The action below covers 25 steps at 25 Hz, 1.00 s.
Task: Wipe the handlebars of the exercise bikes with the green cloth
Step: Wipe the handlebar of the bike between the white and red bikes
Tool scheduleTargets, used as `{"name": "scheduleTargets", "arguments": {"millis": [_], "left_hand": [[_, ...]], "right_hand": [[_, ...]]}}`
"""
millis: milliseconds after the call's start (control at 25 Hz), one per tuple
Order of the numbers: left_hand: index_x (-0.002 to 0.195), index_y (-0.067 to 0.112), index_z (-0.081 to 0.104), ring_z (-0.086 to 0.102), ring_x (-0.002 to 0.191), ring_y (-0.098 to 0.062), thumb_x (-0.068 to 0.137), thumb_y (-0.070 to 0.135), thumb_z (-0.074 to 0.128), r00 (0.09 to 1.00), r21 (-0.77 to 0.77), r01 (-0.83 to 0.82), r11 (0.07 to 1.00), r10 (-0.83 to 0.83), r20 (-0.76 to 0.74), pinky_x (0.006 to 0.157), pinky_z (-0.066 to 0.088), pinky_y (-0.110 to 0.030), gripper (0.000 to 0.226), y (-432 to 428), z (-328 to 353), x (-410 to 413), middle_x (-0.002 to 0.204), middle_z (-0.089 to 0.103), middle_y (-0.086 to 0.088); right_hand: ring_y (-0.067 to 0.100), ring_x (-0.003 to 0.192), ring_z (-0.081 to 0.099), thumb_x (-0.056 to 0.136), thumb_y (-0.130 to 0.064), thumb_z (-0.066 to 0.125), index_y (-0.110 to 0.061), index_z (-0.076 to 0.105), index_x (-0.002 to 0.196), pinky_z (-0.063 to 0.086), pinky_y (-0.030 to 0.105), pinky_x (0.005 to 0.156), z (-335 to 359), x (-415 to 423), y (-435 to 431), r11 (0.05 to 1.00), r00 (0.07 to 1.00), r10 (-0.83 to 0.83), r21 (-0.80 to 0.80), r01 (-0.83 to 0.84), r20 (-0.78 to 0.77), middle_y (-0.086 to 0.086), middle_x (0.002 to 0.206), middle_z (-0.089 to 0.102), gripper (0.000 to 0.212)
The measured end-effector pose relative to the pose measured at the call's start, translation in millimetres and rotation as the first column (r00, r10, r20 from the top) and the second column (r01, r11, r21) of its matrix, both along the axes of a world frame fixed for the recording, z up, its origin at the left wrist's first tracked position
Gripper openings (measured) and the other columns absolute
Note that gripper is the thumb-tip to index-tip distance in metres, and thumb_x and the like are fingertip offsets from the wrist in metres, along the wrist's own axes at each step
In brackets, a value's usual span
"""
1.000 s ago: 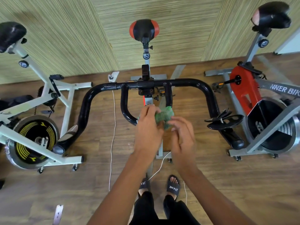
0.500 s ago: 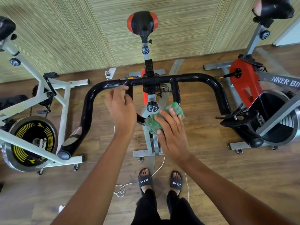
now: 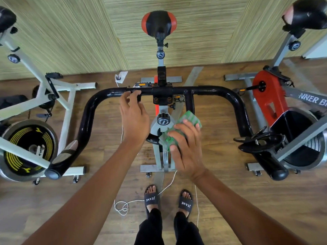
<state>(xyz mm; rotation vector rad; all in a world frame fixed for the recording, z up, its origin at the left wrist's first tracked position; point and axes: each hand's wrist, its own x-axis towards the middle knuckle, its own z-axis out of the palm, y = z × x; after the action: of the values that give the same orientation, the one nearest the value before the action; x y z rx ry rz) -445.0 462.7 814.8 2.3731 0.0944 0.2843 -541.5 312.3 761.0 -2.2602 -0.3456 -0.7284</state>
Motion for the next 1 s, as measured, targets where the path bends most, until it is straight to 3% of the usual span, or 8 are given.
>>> {"name": "scheduleTargets", "arguments": {"millis": [160,280,560,680,1000], "left_hand": [[0.135,0.009,0.051,0.044,0.126,-0.026,0.099,-0.002,0.042,1.000,-0.017,0.003,1.000,-0.003,0.012,0.105,0.043,-0.037,0.039,-1.3,1.1,0.0,0.141,0.036,-0.016],[0.135,0.010,0.051,0.046,0.120,-0.019,0.100,0.000,0.042,1.000,-0.019,-0.005,1.000,0.006,0.012,0.101,0.043,-0.030,0.038,-1.0,0.9,0.0,0.141,0.037,-0.014],[0.136,0.015,0.051,0.041,0.088,0.007,0.101,0.005,0.043,0.999,0.007,-0.050,0.999,0.050,-0.005,0.083,0.036,-0.015,0.037,-5.2,4.0,-2.7,0.142,0.037,-0.008],[0.137,0.016,0.050,0.043,0.084,0.018,0.102,0.006,0.042,0.998,0.016,-0.058,0.998,0.058,-0.019,0.081,0.037,-0.018,0.037,-5.6,4.5,-2.9,0.142,0.036,-0.007],[0.136,0.017,0.050,0.049,0.087,-0.009,0.102,0.007,0.043,0.997,0.025,-0.069,0.997,0.070,-0.040,0.078,0.043,-0.027,0.036,-7.9,9.2,-3.7,0.142,0.037,-0.007]], "right_hand": [[0.029,0.132,0.045,0.100,-0.028,0.033,-0.014,0.060,0.112,0.027,0.059,0.113,2.5,11.6,-14.9,0.998,0.998,0.058,0.031,-0.059,0.010,0.007,0.124,0.056,0.033],[0.036,0.127,0.050,0.095,-0.024,0.036,-0.002,0.068,0.100,0.031,0.064,0.107,7.8,31.4,-28.0,0.988,0.995,0.066,0.145,-0.055,-0.073,0.016,0.117,0.062,0.039],[0.034,0.129,0.048,0.091,-0.017,0.041,0.003,0.069,0.098,0.032,0.061,0.109,13.2,60.6,-44.2,0.955,0.985,0.162,0.259,-0.143,-0.055,0.017,0.119,0.062,0.036],[0.028,0.132,0.046,0.091,-0.014,0.041,0.003,0.069,0.099,0.031,0.056,0.114,17.9,76.4,-51.4,0.937,0.976,0.207,0.300,-0.180,-0.061,0.015,0.122,0.061,0.034],[0.026,0.141,0.036,0.089,-0.017,0.045,-0.003,0.070,0.100,0.026,0.048,0.119,18.1,58.5,-42.0,0.937,0.966,0.191,0.327,-0.125,-0.176,0.010,0.132,0.057,0.031]]}}
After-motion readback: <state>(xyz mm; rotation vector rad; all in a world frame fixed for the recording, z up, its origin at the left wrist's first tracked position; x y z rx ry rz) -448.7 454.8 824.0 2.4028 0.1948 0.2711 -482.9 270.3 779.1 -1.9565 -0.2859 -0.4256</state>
